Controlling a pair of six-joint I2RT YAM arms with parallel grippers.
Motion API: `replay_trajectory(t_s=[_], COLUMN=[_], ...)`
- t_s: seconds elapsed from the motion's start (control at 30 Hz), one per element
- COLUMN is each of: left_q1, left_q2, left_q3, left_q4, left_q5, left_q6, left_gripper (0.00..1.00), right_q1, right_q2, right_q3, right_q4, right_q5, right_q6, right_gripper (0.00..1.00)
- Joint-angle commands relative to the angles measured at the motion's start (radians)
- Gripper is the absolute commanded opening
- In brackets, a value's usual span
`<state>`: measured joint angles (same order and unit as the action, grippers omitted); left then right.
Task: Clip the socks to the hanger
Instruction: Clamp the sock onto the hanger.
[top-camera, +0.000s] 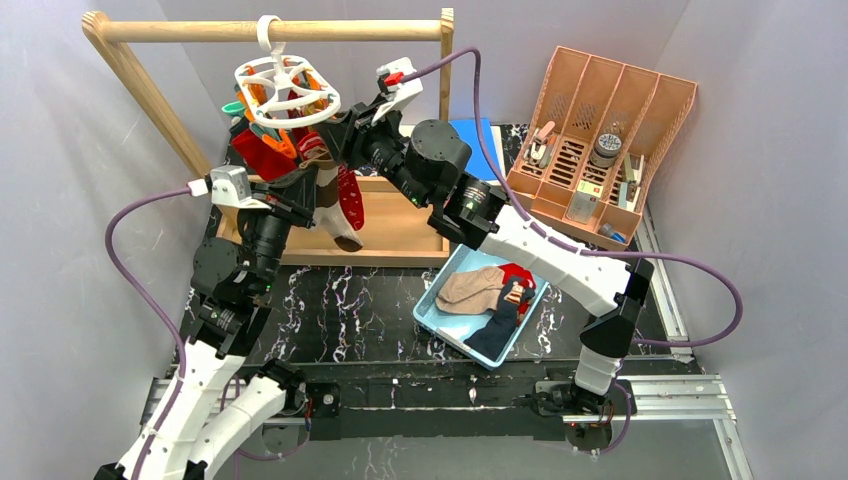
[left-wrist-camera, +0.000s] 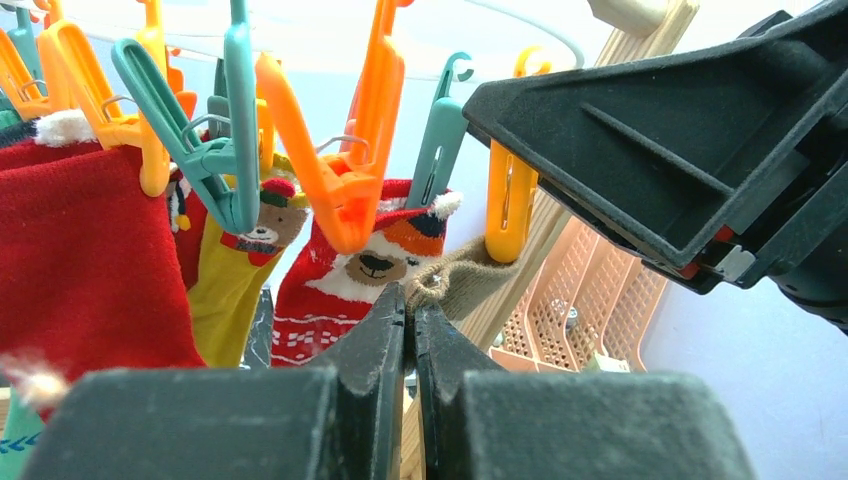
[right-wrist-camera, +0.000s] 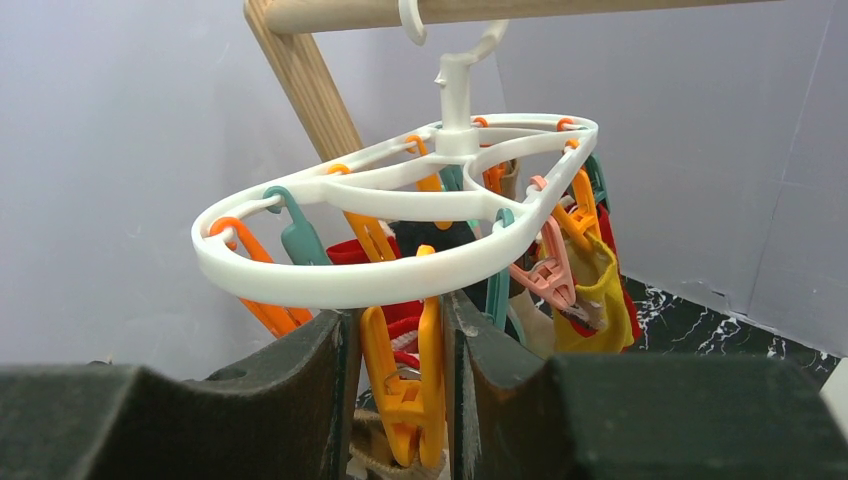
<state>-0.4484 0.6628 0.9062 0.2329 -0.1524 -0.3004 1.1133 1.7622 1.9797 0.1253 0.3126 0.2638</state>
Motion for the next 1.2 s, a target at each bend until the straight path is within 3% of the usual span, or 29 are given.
replay_trajectory(t_s=[0.0,0.5,1.17], left_q1=[-0.006,-0.006,-0.006], left_q2=[-0.013,-0.006,0.013], left_q3=[-0.007,-0.003,0.018], left_q4=[0.054,0.11,0.133], left_q5=[0.0,0.088,0.082], left_q6=[-0.023,-0.084,-0.074], left_gripper=[0.0,0.0,0.0], right_q1=[0.003,0.003,0.003], right_q2=[-0.031,-0.021,-0.012], right_q3=[-0.013,-0.013,-0.036], right_q4=[0.042,0.051,0.036], right_q5=[0.028,0.037,0.006], right_q6=[0.017,0.032,0.053], right_gripper=[0.01,0.01,0.01])
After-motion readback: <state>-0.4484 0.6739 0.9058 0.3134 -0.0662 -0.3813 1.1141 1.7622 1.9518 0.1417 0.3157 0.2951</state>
